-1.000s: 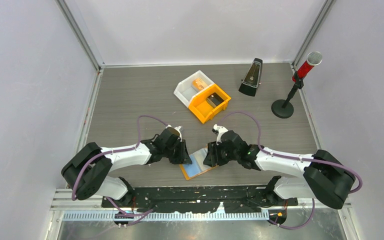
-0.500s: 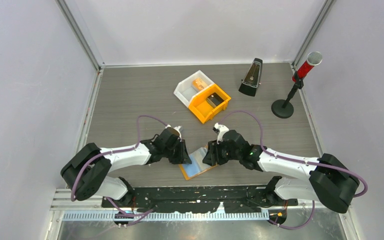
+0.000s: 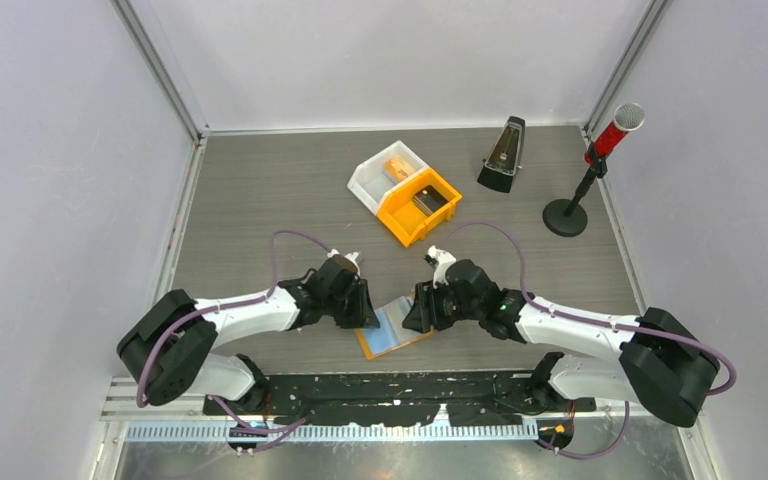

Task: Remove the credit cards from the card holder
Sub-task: Remove the credit card from the card holder.

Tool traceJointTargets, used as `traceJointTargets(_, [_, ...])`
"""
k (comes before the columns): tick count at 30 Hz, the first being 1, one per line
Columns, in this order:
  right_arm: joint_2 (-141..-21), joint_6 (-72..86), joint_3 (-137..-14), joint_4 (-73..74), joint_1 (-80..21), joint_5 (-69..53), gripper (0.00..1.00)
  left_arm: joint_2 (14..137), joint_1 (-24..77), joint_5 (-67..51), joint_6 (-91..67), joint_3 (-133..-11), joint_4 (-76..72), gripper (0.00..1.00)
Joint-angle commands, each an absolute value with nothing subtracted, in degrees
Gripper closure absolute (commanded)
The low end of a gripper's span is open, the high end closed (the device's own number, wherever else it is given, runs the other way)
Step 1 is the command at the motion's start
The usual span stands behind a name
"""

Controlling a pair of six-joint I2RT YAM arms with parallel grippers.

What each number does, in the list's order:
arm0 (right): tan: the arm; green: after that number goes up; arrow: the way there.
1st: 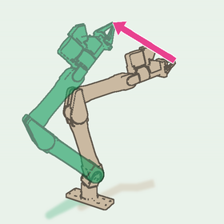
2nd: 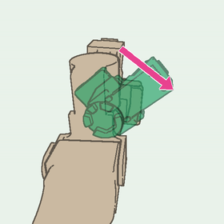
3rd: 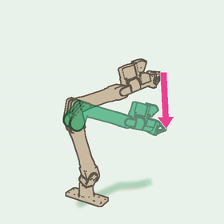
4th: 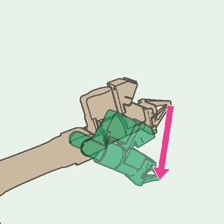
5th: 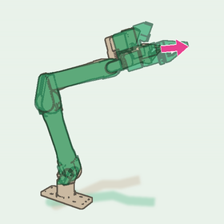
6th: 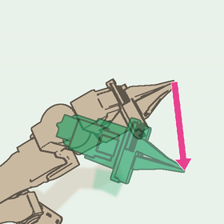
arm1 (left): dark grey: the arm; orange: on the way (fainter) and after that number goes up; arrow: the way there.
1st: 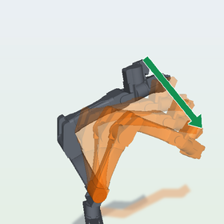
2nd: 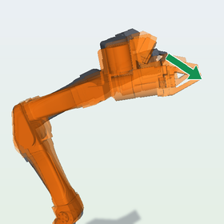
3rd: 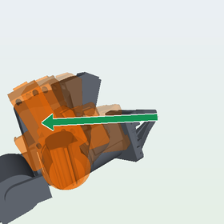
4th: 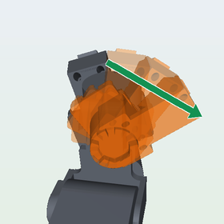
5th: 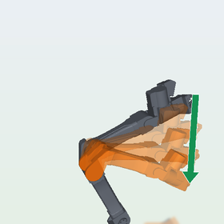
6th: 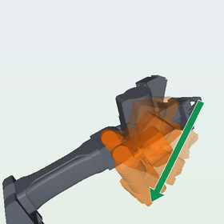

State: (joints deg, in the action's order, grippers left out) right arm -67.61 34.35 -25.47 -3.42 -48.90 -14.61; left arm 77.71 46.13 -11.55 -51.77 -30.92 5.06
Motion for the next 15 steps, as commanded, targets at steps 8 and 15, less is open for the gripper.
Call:
traceJointTargets(8, [-66.0,35.9,-26.3,-8.7,-49.1,-17.1,0.48,72.1,46.4,-6.1,-50.1,-33.3,14.1,0.70])
traceJointTargets(15, [-67.8,37.9,-25.2,-12.7,-49.1,-18.7,0.49,72.1,46.4,-3.9,-50.3,-32.8,17.2,0.67])
